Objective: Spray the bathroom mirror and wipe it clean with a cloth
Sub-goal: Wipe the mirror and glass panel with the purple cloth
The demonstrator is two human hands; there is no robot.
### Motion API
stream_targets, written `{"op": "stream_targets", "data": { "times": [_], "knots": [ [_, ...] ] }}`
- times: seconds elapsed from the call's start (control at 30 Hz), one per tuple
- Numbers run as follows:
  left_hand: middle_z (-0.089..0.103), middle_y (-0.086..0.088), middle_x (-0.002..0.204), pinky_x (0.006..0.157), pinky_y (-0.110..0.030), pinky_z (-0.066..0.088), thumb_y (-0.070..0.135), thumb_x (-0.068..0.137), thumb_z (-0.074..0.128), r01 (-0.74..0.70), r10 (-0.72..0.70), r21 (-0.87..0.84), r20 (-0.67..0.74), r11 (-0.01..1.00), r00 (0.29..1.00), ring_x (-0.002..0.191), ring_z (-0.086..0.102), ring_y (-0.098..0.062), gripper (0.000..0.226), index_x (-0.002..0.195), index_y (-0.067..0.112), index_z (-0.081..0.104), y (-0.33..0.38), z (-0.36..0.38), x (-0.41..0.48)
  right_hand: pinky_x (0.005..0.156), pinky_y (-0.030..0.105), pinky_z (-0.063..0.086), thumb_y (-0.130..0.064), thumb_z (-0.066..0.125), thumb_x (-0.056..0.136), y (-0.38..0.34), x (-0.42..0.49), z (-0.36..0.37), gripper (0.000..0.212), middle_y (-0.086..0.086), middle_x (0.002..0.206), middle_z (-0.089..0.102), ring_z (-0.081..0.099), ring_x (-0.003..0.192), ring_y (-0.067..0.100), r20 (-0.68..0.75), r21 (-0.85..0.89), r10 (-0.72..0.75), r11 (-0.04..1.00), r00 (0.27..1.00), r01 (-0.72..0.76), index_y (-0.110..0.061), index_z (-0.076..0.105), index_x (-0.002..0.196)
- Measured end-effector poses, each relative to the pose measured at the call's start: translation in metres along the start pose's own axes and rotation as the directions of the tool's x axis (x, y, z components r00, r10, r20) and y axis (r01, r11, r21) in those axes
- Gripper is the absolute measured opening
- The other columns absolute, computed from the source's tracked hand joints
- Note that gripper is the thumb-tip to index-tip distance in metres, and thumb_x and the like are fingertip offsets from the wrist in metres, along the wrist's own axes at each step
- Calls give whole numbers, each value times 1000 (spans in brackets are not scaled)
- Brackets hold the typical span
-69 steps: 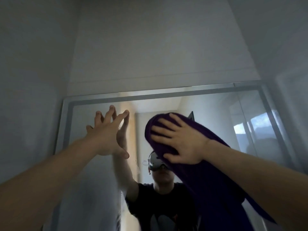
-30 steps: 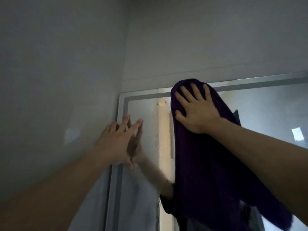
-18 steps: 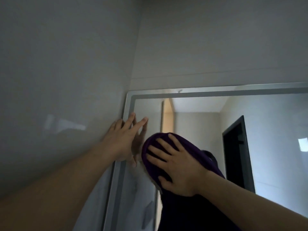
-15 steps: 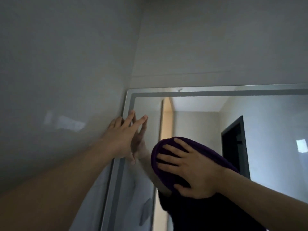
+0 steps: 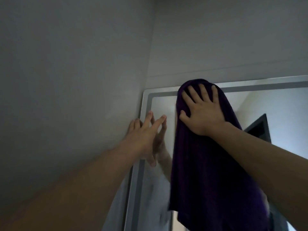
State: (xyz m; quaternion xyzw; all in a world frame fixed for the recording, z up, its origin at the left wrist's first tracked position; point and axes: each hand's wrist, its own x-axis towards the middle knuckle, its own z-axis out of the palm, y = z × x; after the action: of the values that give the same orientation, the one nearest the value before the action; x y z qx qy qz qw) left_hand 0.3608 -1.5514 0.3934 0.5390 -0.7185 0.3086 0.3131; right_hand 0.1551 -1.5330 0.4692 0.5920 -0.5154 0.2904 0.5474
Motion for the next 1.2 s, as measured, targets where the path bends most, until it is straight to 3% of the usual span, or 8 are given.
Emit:
{"op": "stream_targets", "data": {
  "times": [0.17, 0.3, 0.43, 0.63, 0.77, 0.87, 1.0, 1.2],
  "knots": [
    [-29, -5, 167, 127, -55, 4, 40, 66, 91, -14, 14, -6, 25, 1000, 1000, 155, -1, -46, 139, 148, 45, -22, -7, 1, 3, 121, 60, -13, -55, 20, 94, -59, -32, 19, 78, 6, 171, 6, -5, 156, 34, -12, 31, -133, 991, 991, 134, -20, 6, 162],
    [-32, -4, 166, 128, -50, 0, 58, 50, 96, -21, 19, 32, 71, 999, 997, 156, -6, -41, 161, 152, 37, -27, -7, -3, -2, 120, 58, -17, -55, 19, 96, -67, -62, 25, 80, 9, 171, 0, -10, 156, 33, 15, 53, -162, 986, 987, 161, -14, -3, 162],
    [-24, -5, 170, 128, -52, 7, 53, 43, 100, -16, 17, -23, 40, 1000, 999, 158, -2, -37, 173, 156, 26, -28, -3, -12, -7, 120, 55, -20, -67, 14, 90, -28, -73, 20, 84, 3, 171, 7, -7, 157, 31, 104, -5, -391, 919, 914, 394, -24, 12, 162],
    [-18, -2, 171, 128, -52, 5, 52, 55, 96, -37, 36, -69, -12, 997, 999, 158, -10, -34, 164, 155, 27, -30, -2, -13, -27, 121, 59, -13, -73, 11, 84, -2, -35, 5, 90, 1, 171, 8, -5, 157, 31, 56, -51, -152, 987, 987, 155, -27, 14, 161],
    [-20, -5, 170, 127, -47, -1, 49, 69, 90, -117, 117, -59, -2, 991, 993, 158, -12, -30, 148, 156, 30, -28, -9, -13, -40, 120, 63, -10, -72, 11, 84, -24, -11, 7, 90, 5, 171, 10, -3, 156, 35, 21, -25, -88, 996, 996, 89, -25, 13, 161],
    [-17, -6, 170, 129, -47, 3, 38, 82, 79, -122, 127, -114, 36, 986, 991, 158, -10, -28, 129, 157, 32, -27, -19, -20, -42, 119, 64, -11, -71, 13, 85, -49, 11, 11, 89, 6, 170, 11, -3, 156, 37, 3, -2, -88, 996, 996, 88, -24, 15, 161],
    [-13, 2, 170, 127, -52, 16, 16, 79, 70, -77, 89, -316, 24, 946, 996, 157, -6, -25, 122, 158, 37, -21, -28, -23, -38, 118, 64, -15, -68, 17, 91, -91, 33, 20, 84, 6, 171, 9, -5, 156, 37, -8, 33, -133, 991, 991, 133, -23, 12, 162],
    [-16, 10, 169, 127, -51, 13, 20, 76, 69, -42, 58, -339, 39, 940, 998, 157, -12, -22, 122, 153, 47, -22, -31, -14, -34, 118, 62, -19, -64, 24, 90, -117, 32, 27, 86, 6, 171, 6, -7, 156, 35, 34, 59, -294, 955, 955, 292, -19, 9, 162]
  ]
}}
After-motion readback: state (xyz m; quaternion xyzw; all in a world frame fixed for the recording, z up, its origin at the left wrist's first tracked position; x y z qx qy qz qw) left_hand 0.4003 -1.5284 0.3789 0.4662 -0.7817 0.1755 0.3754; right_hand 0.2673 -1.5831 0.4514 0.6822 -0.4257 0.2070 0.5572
